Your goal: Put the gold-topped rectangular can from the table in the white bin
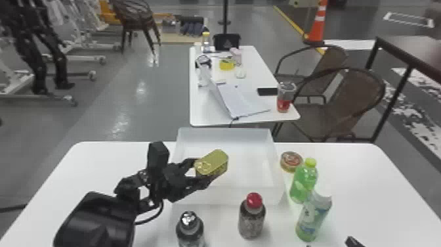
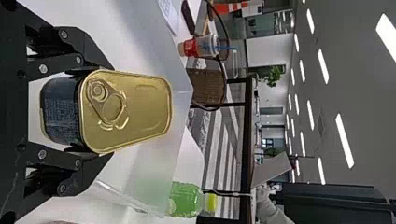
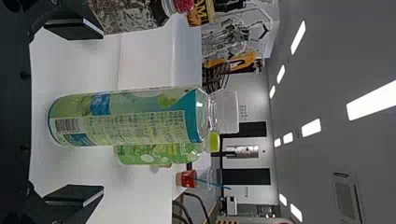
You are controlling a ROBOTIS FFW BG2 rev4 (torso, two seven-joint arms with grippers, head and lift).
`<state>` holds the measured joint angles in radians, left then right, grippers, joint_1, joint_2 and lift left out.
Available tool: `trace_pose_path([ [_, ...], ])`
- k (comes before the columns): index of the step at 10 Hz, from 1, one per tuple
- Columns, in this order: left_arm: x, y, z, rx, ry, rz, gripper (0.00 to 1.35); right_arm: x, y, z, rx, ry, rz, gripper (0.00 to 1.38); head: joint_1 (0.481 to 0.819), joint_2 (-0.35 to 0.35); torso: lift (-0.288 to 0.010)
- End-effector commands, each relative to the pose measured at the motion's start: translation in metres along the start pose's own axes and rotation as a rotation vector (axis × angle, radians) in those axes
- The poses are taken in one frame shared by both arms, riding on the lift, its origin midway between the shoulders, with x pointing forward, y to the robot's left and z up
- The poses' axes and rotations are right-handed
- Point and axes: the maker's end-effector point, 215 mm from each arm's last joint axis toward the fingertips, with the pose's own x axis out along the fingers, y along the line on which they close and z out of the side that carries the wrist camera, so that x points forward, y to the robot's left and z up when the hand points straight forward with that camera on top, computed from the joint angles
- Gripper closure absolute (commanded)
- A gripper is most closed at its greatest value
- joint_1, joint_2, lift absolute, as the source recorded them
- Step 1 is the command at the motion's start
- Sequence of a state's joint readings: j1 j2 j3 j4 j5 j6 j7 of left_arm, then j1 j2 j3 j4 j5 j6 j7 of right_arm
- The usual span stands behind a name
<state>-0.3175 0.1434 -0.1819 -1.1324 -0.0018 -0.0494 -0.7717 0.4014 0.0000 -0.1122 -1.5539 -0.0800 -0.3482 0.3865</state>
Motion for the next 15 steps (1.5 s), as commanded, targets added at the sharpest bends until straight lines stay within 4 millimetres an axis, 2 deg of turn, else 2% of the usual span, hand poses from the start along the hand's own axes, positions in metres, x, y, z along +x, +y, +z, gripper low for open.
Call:
trace_pose_path([
  [1, -0.002, 0.006, 0.002, 0.011, -0.006, 0.014, 0.29, 0.0, 0.0, 0.0, 0.002, 0.0, -0.001, 0.13, 0.549, 0.0, -0.1],
  [2, -0.003, 0.009, 0.004, 0.021, -0.009, 0.023, 0.09, 0.0, -0.001, 0.0, 0.002, 0.0, -0.002, 0.13, 0.549, 0.0, -0.1],
  [5, -0.012, 0.019, 0.02, 0.011, -0.071, 0.054, 0.13, -0.003, 0.0, -0.002, 0.007, 0.004, -0.004, 0.13, 0.549, 0.0, -0.1],
  [6, -0.029, 0.029, 0.028, 0.001, -0.109, 0.094, 0.13, -0.003, 0.0, -0.001, 0.006, 0.001, -0.004, 0.13, 0.549, 0.0, -0.1],
  [8, -0.085, 0.055, 0.033, -0.051, -0.19, 0.265, 0.13, -0.004, 0.0, 0.0, 0.004, 0.001, -0.003, 0.13, 0.549, 0.0, -0.1],
  [9, -0.114, 0.062, 0.019, -0.113, -0.21, 0.352, 0.13, -0.005, 0.0, 0.001, 0.001, 0.0, -0.003, 0.13, 0.549, 0.0, -0.1],
  [11, -0.172, 0.067, 0.006, -0.147, -0.236, 0.53, 0.13, -0.006, 0.0, 0.004, -0.007, -0.003, -0.005, 0.13, 0.549, 0.0, -0.1],
  [13, -0.222, 0.062, -0.021, -0.177, -0.218, 0.697, 0.13, -0.011, -0.003, 0.003, -0.005, 0.0, -0.023, 0.13, 0.549, 0.0, -0.1],
  [15, -0.256, 0.043, -0.049, -0.205, -0.194, 0.801, 0.13, -0.014, -0.004, 0.004, -0.006, 0.001, -0.035, 0.13, 0.549, 0.0, -0.1],
])
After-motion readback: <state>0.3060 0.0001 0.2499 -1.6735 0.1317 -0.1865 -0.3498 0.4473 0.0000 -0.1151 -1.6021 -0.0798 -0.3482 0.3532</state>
